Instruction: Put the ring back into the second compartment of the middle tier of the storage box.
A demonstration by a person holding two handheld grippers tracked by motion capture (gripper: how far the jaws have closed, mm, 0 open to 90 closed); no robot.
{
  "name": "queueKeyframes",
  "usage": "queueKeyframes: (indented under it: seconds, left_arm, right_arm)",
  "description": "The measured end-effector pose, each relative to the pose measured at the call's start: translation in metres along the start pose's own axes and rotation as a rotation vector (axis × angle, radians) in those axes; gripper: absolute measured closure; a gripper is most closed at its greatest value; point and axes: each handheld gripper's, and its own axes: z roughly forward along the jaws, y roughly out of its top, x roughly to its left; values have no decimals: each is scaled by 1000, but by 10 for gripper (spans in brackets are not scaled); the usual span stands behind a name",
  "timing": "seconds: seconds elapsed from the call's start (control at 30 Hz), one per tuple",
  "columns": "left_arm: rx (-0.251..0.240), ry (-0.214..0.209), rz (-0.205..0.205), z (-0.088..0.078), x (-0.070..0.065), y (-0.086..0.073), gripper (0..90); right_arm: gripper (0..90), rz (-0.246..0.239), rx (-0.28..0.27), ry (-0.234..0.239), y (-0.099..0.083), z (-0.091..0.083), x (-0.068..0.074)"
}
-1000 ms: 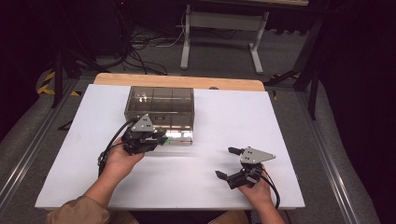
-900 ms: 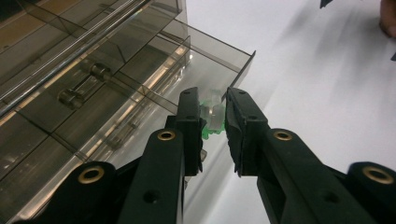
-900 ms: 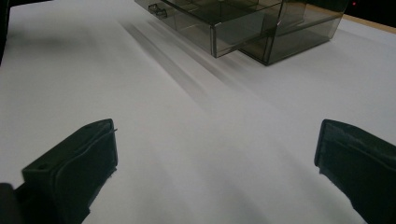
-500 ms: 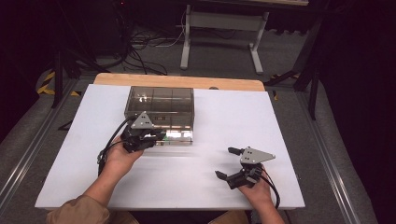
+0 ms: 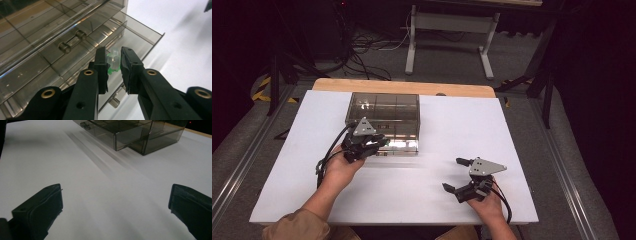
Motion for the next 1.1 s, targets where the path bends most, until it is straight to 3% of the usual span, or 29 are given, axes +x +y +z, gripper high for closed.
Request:
queueKeyframes:
  seconds: [0.37,0.7,1.1]
  left_arm:
    - [5,46,-42,2,4,-1,764]
    - [14,50,-52,4,6,-3,764]
    - [63,44,-70,19,12,-8,763]
  right_arm:
    - [0,2,0,1,0,0,0]
    - [0,3,0,0,0,0,0]
    - [0,4,2,0,0,0,0]
